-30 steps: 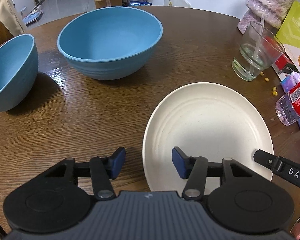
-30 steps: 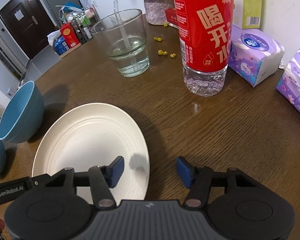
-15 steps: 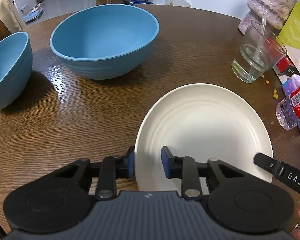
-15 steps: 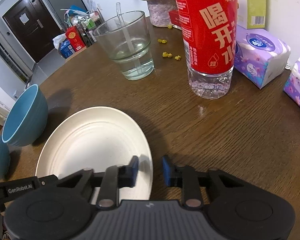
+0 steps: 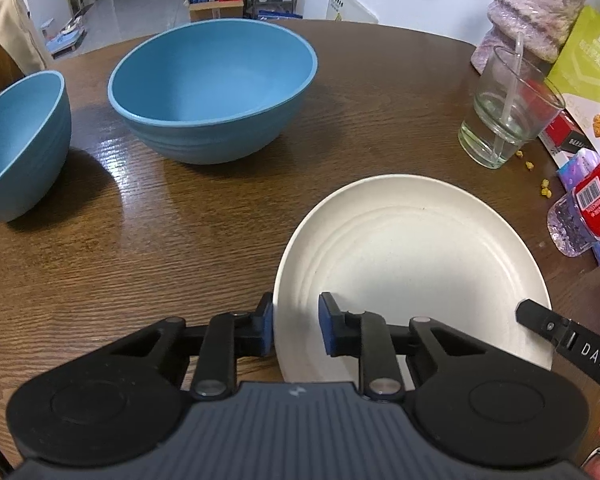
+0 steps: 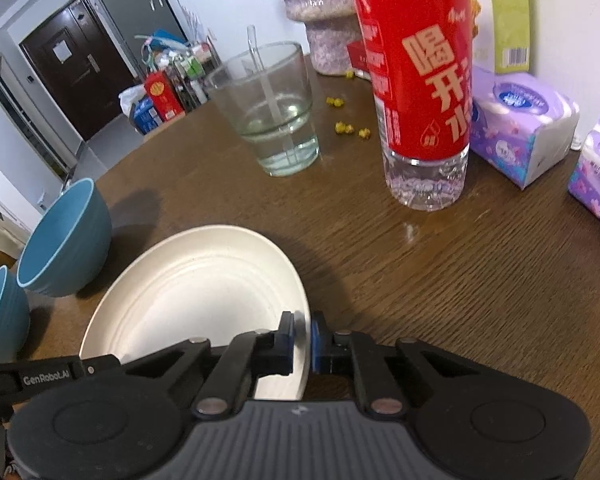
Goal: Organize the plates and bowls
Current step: 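Carry the gripped cream plate with both tools back toward the plate stack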
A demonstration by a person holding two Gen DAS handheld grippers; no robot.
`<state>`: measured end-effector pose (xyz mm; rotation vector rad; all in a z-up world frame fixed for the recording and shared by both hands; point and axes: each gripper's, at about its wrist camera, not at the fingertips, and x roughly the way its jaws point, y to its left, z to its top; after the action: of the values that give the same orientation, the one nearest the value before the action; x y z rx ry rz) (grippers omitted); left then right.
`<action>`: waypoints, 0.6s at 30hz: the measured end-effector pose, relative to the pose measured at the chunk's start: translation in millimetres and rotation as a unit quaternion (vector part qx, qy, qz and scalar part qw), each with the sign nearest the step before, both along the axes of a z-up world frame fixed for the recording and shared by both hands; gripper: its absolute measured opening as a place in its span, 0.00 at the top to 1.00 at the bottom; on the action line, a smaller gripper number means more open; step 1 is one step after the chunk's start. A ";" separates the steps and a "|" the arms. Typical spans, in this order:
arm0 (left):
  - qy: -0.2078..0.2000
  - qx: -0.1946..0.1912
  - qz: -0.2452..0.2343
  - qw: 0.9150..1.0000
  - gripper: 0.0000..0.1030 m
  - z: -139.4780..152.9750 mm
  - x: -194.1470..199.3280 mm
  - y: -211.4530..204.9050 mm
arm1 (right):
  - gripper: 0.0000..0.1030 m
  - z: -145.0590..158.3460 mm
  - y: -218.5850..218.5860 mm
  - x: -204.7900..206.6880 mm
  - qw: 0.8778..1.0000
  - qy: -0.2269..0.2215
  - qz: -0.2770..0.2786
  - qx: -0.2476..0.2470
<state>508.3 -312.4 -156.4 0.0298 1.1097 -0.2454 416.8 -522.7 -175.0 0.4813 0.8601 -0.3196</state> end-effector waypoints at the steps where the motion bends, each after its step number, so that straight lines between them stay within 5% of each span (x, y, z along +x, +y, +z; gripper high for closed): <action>1: -0.002 0.000 -0.001 1.000 0.77 0.9 -1.0 0.6 | 0.92 1.1 1.2 -2.0 1.000 -0.004 -0.001 -0.002; 18: -0.033 -0.011 -0.008 0.999 0.77 25.2 -27.4 31.0 | 0.92 23.2 29.9 -29.3 0.999 -0.048 -0.012 -0.012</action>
<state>480.9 -281.4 -131.2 0.0281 1.0408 -0.2688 387.6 -492.8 -151.8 0.4812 0.7578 -0.3257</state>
